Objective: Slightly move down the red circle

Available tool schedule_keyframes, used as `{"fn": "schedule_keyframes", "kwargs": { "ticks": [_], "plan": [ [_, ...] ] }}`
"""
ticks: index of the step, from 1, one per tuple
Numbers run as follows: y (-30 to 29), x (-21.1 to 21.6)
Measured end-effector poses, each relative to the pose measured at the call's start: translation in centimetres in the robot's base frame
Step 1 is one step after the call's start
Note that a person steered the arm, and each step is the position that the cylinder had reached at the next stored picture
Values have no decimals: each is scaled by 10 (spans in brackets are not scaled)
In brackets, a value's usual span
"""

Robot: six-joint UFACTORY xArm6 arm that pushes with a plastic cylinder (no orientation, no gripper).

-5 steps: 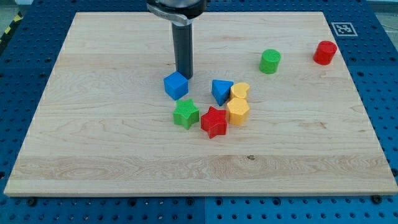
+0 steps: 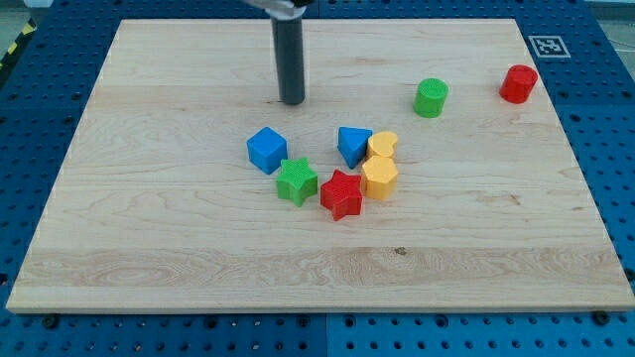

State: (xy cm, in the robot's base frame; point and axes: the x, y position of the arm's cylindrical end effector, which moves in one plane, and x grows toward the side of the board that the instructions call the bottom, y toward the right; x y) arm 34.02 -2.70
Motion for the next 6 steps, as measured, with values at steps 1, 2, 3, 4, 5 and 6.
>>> {"fn": "schedule_keyframes", "kwargs": {
  "ticks": [1, 2, 3, 4, 5, 6],
  "plan": [
    [54, -21],
    [100, -40],
    [158, -66],
    [220, -67],
    [251, -36],
    [266, -3]
  ]
}}
